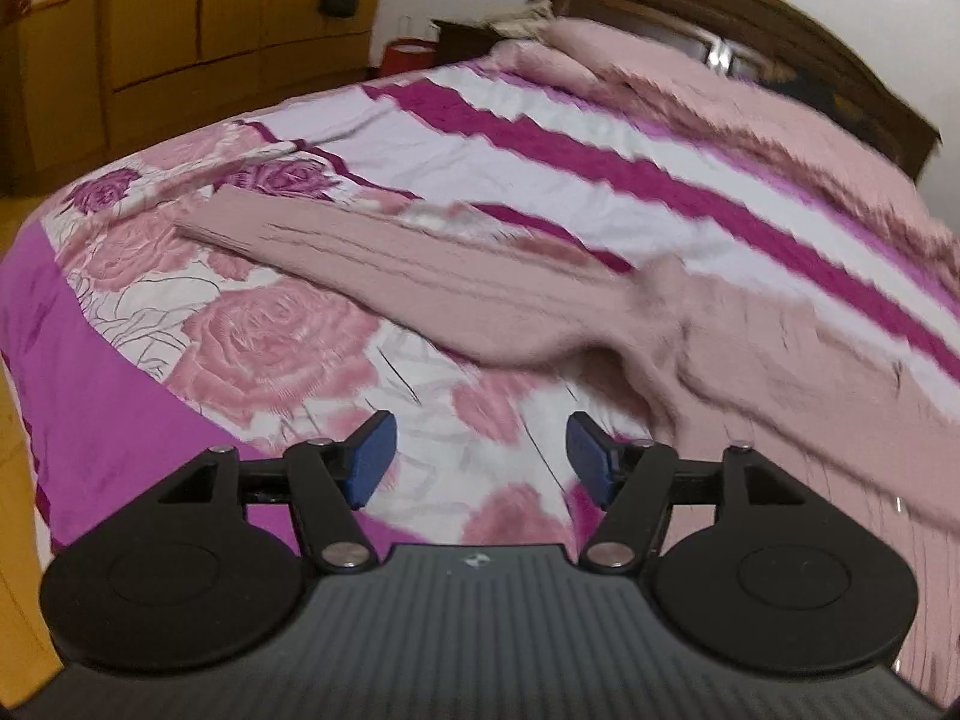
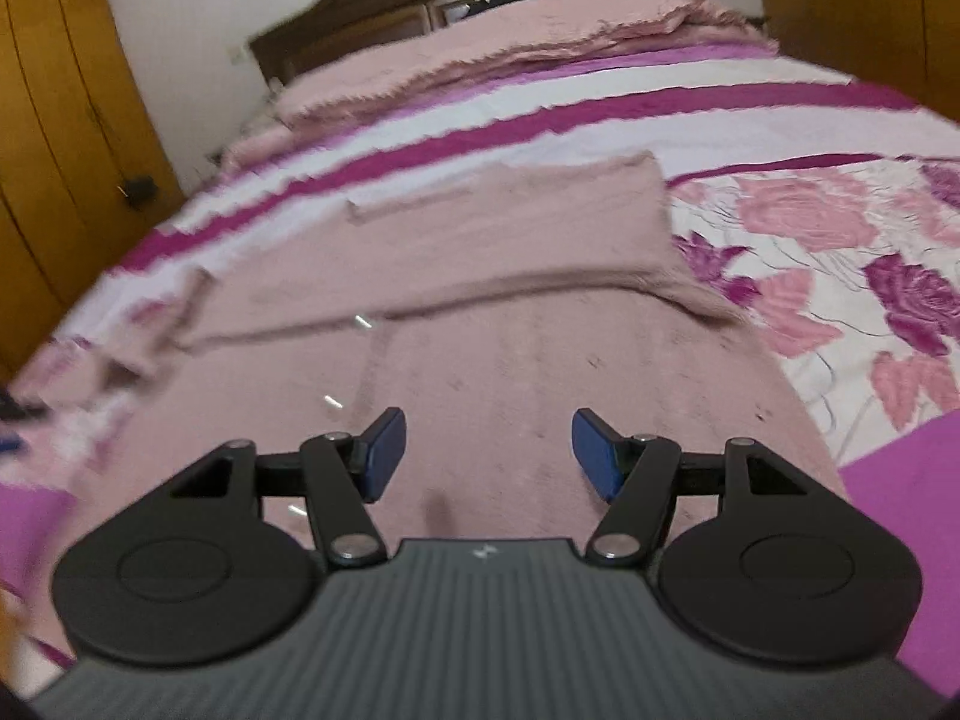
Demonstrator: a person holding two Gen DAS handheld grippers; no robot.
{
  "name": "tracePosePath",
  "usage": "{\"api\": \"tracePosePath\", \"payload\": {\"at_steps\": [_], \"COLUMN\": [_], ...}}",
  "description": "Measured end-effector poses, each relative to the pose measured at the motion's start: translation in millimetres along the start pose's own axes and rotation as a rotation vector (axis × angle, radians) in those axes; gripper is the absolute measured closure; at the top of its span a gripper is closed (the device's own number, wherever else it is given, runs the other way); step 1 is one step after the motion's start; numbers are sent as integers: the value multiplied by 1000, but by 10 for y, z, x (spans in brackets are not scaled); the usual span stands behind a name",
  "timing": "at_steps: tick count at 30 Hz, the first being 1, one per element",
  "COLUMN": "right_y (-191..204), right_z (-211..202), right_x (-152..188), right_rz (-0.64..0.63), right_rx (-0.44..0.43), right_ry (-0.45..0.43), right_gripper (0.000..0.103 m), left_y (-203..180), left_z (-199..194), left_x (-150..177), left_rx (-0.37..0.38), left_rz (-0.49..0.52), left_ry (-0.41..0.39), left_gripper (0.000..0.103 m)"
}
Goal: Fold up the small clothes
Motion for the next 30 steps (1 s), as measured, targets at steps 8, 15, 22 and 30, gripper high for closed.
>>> {"api": "tracePosePath", "payload": {"at_steps": [8,15,22,30], "right_y": [-57,-4,29,59], "right_z": [121,129,166,210], "right_x": [106,152,150,130], "right_rz": [-42,-74,-100,-89], "right_rx": [32,59,87,110], "right_ry": [5,6,21,25], "right_gripper": [39,40,38,35], "left_y": [326,357,305,130], "left_z": [638,1237,1640,1885], "left_x": [-384,-465,-685,-841], "left_rx": [6,9,-19,-30], "left_rz": [-194,-337,-335,-215], "left_ry": [28,110,35,-18], "left_gripper": [25,25,25,63]}}
Point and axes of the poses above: each gripper's, at about its wrist camera, not at the fingertips, and z roughly the way its jaws point, y to its left, x to its underside, the point moved 6 cm from there along z, roughly the way its jaws point, and after that the axes turned 15 degrees about -x, right-handed, at the moved point
